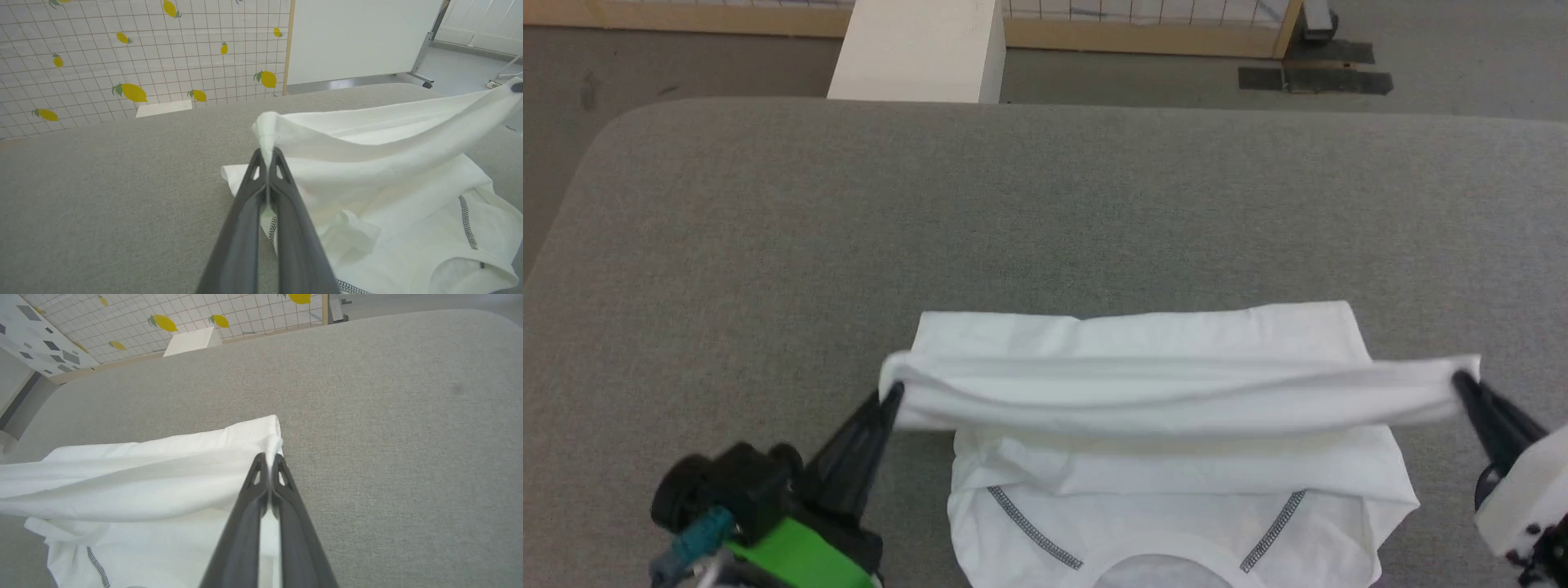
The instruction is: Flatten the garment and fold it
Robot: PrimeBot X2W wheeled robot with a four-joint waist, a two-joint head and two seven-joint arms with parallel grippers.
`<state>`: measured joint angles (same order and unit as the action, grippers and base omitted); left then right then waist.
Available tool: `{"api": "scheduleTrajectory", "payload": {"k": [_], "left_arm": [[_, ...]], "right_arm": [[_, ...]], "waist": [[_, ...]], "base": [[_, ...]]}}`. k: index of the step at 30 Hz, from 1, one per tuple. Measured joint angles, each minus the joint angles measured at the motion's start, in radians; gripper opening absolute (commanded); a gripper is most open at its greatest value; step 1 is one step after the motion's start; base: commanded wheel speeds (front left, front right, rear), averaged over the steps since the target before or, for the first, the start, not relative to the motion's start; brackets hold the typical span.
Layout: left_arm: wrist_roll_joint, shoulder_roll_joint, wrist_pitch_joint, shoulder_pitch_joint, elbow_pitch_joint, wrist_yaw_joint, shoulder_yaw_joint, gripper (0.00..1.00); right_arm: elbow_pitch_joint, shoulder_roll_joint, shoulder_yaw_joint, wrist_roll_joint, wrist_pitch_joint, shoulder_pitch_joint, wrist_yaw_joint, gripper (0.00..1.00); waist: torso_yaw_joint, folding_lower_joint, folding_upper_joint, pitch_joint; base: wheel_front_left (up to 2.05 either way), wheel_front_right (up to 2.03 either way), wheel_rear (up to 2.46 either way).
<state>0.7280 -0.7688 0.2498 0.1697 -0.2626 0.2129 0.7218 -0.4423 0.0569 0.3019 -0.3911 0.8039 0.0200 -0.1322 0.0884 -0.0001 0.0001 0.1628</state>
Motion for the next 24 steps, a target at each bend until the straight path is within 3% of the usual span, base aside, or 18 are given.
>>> {"api": "scheduleTrajectory", "payload": {"k": [4, 9, 19, 20, 21, 22, 23, 24], "left_arm": [[-0.005, 0.022, 0.003, -0.134, -0.034, 0.033, -0.002, 0.00], [-0.040, 0.046, 0.004, -0.245, -0.014, 0.030, 0.017, 0.00], [-0.113, 0.094, -0.002, -0.264, 0.220, -0.092, 0.129, 0.00], [-0.112, 0.102, -0.003, -0.263, 0.238, -0.100, 0.135, 0.09], [-0.111, 0.114, -0.005, -0.262, 0.260, -0.108, 0.138, 0.26], [-0.110, 0.125, -0.007, -0.259, 0.277, -0.114, 0.140, 0.60], [-0.107, 0.135, -0.007, -0.258, 0.291, -0.119, 0.139, 0.85], [-0.101, 0.146, -0.006, -0.258, 0.300, -0.120, 0.135, 1.00]], "right_arm": [[0.003, -0.006, -0.007, -0.054, -0.024, 0.142, 0.000, 0.00], [0.033, -0.006, -0.012, -0.052, -0.081, 0.275, 0.000, 0.00], [0.169, -0.003, -0.098, 0.063, -0.217, 0.327, 0.000, 0.00], [0.182, -0.004, -0.103, 0.065, -0.226, 0.326, 0.000, 0.32], [0.197, -0.004, -0.106, 0.067, -0.235, 0.325, 0.000, 0.48], [0.206, -0.004, -0.109, 0.069, -0.245, 0.324, 0.000, 1.00], [0.213, -0.003, -0.110, 0.072, -0.250, 0.324, 0.000, 1.00], [0.217, -0.004, -0.110, 0.074, -0.251, 0.323, 0.000, 1.00]], "waist": [[-0.024, 0.0000, 0.0000, -0.029], [-0.049, -0.0001, 0.0000, -0.056], [-0.053, 0.0000, 0.0000, -0.074], [-0.052, 0.0000, 0.0000, -0.075], [-0.050, 0.0000, 0.0000, -0.077], [-0.049, 0.0000, 0.0000, -0.079], [-0.047, 0.0000, 0.0000, -0.080], [-0.045, 0.0000, 0.0000, -0.082]], "base": [[0.00, 0.00, 0.00], [0.00, 0.00, 0.00], [0.00, 0.00, 0.00], [0.00, 0.00, 0.00], [0.00, 0.00, 0.00], [0.00, 0.00, 0.00], [0.00, 0.00, 0.00], [0.00, 0.00, 0.00]]}}
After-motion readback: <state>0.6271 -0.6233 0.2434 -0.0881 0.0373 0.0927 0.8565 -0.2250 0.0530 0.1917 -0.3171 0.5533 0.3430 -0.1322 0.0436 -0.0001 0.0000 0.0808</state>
